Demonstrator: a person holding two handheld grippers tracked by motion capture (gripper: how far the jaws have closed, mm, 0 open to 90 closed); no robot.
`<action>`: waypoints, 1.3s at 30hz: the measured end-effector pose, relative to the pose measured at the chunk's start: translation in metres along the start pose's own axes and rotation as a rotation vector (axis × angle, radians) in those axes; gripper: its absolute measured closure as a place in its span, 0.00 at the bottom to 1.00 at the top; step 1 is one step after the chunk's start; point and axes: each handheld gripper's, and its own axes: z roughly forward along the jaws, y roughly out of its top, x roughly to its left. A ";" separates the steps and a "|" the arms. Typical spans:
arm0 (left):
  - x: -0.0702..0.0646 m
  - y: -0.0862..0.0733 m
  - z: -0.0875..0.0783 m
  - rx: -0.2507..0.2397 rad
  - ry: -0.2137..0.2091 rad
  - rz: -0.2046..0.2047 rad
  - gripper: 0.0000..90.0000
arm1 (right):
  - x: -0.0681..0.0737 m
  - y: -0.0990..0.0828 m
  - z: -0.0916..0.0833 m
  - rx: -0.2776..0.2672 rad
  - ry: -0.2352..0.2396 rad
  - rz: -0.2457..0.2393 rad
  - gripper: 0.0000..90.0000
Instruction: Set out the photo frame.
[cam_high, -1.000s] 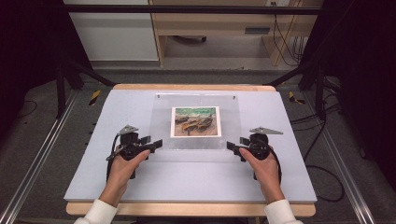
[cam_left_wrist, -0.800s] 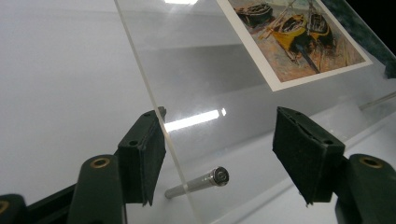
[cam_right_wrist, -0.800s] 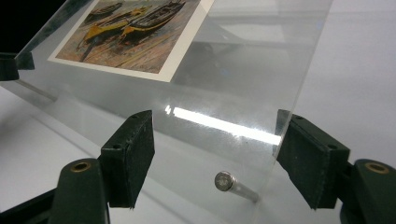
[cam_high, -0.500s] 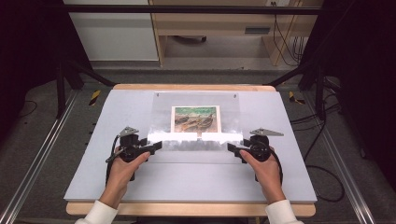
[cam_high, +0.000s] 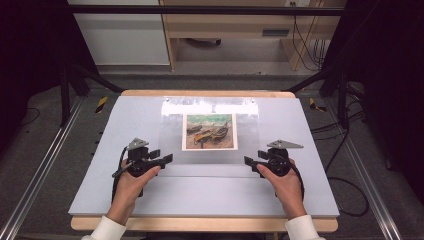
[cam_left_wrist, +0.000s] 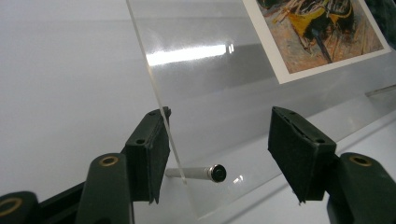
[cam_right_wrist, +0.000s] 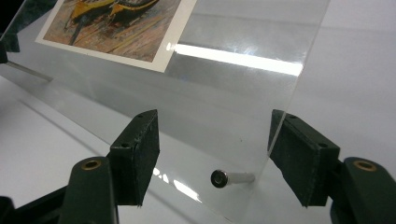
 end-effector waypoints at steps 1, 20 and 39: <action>0.000 0.000 0.000 0.001 -0.001 0.003 0.43 | 0.000 0.000 -0.001 0.003 -0.003 -0.006 0.39; -0.002 -0.004 -0.005 0.000 0.009 0.019 0.46 | 0.005 -0.004 -0.005 0.009 -0.021 -0.021 0.42; -0.003 -0.008 -0.007 0.002 -0.001 0.012 0.49 | 0.006 -0.009 -0.010 0.012 -0.027 -0.032 0.48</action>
